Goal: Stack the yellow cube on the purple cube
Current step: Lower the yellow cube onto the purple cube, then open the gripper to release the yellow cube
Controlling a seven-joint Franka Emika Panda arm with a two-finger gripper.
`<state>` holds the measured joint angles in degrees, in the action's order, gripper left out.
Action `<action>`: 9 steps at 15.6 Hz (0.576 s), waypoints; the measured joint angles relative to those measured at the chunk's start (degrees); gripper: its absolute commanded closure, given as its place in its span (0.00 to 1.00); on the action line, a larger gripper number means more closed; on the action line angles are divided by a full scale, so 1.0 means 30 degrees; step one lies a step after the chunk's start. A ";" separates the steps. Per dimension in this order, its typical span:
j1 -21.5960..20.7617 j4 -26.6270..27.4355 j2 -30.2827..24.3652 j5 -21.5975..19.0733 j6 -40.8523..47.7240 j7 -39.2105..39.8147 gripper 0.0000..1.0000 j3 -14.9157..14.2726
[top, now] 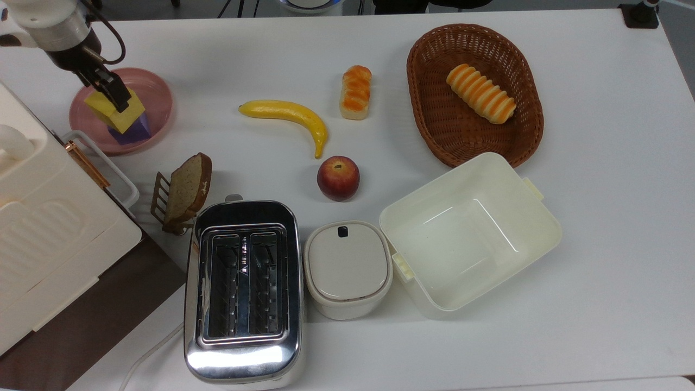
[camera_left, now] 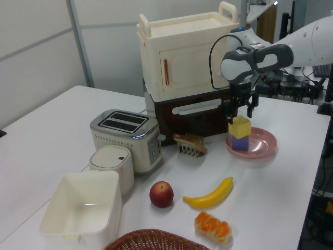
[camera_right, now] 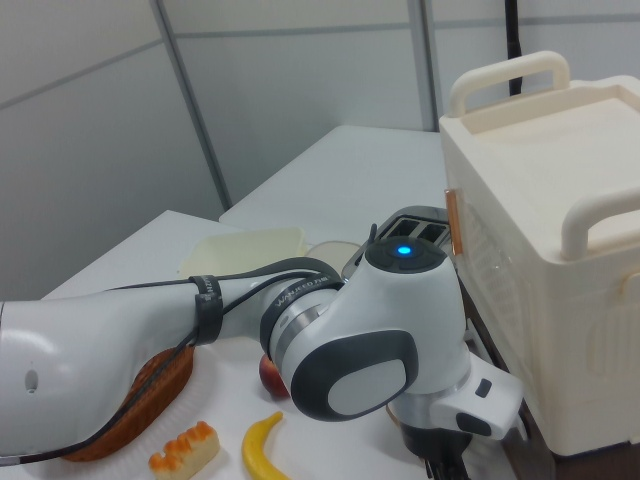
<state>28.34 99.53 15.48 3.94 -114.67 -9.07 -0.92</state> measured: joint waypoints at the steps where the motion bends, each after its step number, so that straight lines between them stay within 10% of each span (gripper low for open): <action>1: 0.0000 0.0000 0.0023 0.0001 0.0000 0.0000 0.07 0.0000; 9: 0.0001 -0.0335 -0.0114 0.0003 -0.0002 0.0000 0.00 0.0000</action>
<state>28.35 98.52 15.14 3.95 -114.67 -9.07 -0.92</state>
